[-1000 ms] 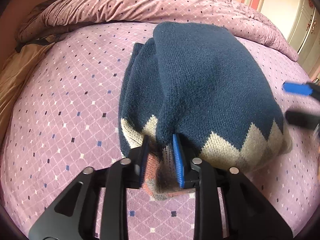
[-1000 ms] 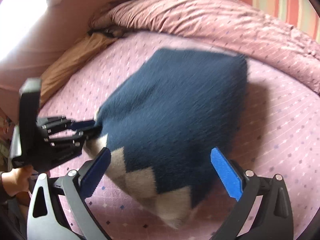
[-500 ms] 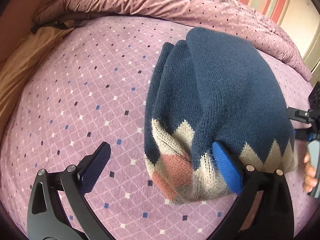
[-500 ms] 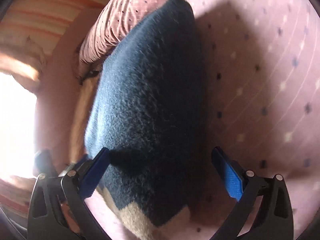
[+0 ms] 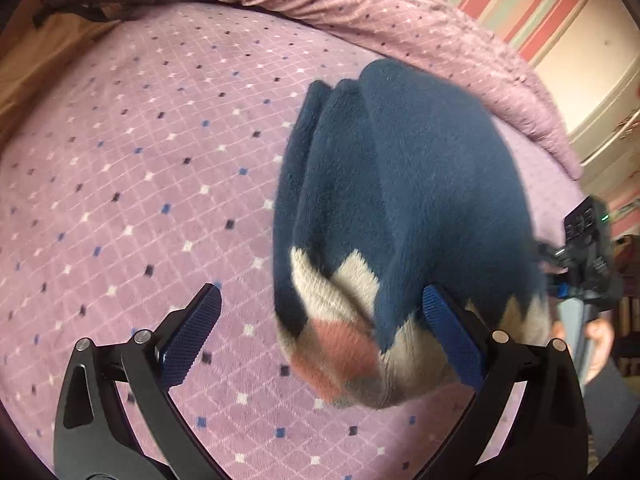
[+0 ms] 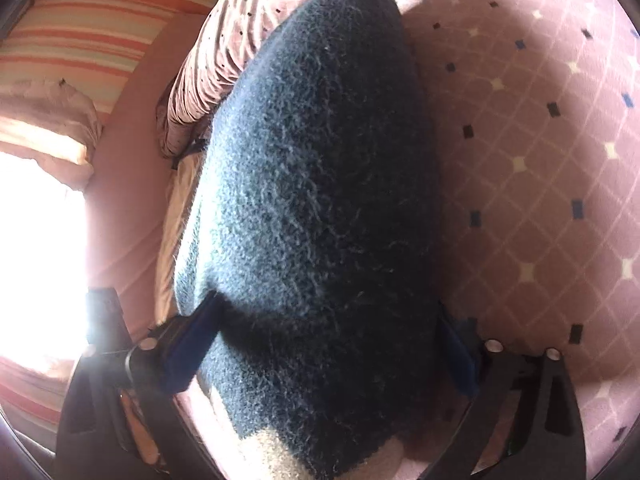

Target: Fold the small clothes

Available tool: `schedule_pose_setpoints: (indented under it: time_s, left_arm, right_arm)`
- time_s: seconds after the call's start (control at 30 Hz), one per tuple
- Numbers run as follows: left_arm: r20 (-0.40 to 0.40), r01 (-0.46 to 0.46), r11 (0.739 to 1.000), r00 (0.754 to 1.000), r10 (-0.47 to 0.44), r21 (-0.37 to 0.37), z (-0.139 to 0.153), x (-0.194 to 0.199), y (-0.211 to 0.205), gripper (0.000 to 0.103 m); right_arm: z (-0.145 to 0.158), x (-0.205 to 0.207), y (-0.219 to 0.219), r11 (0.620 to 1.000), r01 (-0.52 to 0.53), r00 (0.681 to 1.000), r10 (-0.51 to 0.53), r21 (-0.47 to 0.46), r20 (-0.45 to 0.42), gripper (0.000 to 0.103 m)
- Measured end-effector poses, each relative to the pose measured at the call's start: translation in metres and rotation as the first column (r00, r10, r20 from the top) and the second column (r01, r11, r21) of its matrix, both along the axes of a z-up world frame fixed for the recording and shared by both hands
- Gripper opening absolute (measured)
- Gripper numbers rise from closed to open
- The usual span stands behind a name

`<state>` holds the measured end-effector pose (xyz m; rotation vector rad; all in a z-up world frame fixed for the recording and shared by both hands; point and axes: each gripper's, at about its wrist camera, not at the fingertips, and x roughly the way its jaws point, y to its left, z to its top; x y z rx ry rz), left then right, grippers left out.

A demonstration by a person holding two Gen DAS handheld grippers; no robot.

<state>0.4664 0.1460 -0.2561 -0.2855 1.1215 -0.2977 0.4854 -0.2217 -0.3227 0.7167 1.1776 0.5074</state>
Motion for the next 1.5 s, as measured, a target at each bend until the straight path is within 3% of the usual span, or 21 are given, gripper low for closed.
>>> schedule_pose_setpoints:
  time_s: [0.1,0.17,0.23,0.3,0.37,0.63,0.8,0.93,1.13,1.27,1.33,1.5]
  left_arm:
    - [-0.030,0.061,0.982,0.997,-0.068,-0.179,-0.007,0.023,0.010,0.100]
    - [-0.053,0.062,0.972,0.996,-0.076,-0.226,-0.020,0.039,0.015,0.100]
    - [-0.077,0.071,0.946,0.992,-0.100,-0.317,-0.036,0.054,0.019,0.100]
    - [-0.122,0.052,0.900,0.986,-0.116,-0.433,-0.058,0.066,0.021,0.100]
    - [-0.145,0.030,0.864,0.982,-0.118,-0.502,-0.073,0.069,0.021,0.100]
    - [-0.150,0.036,0.808,0.977,-0.153,-0.588,-0.085,0.072,0.026,0.100]
    - [-0.164,0.039,0.733,0.965,-0.203,-0.679,-0.087,0.078,0.021,0.100]
    - [-0.177,0.047,0.739,0.959,-0.222,-0.672,-0.084,0.081,0.009,0.100]
    - [-0.211,0.051,0.794,0.952,-0.221,-0.605,-0.079,0.084,-0.007,0.100]
    - [-0.228,0.113,0.892,0.946,-0.232,-0.438,-0.073,0.085,-0.036,0.100]
    - [-0.255,0.108,0.924,0.944,-0.212,-0.368,-0.070,0.086,-0.047,0.100]
    - [-0.307,0.093,0.926,0.927,-0.214,-0.365,-0.071,0.094,-0.049,0.100]
  right_arm:
    - [0.004,-0.001,0.003,1.000,0.000,1.000,0.000,-0.019,-0.001,0.094]
    - [0.006,0.001,0.005,1.000,0.002,1.000,-0.002,-0.027,-0.006,0.094]
    - [0.008,0.000,0.006,0.999,0.002,1.000,-0.002,-0.035,-0.009,0.094]
    - [0.011,0.003,0.010,0.999,0.000,1.000,-0.001,-0.044,-0.012,0.094]
    - [0.011,0.005,0.011,0.999,-0.003,1.000,0.002,-0.049,-0.016,0.094]
    - [0.011,0.008,0.011,0.999,-0.011,1.000,0.010,-0.047,-0.022,0.094]
    - [0.009,0.009,0.010,0.999,-0.011,1.000,0.010,-0.045,-0.024,0.094]
    - [0.008,0.009,0.009,0.999,-0.011,1.000,0.010,-0.042,-0.027,0.094]
    - [0.010,0.011,0.010,0.999,-0.006,0.999,0.004,-0.049,-0.034,0.095]
    - [0.010,0.013,0.017,0.997,-0.008,0.999,0.005,-0.079,-0.033,0.099]
    - [0.009,0.013,0.019,0.996,-0.003,0.999,0.000,-0.092,-0.032,0.099]
    - [0.014,0.014,0.023,0.992,-0.003,1.000,-0.001,-0.126,-0.029,0.097]
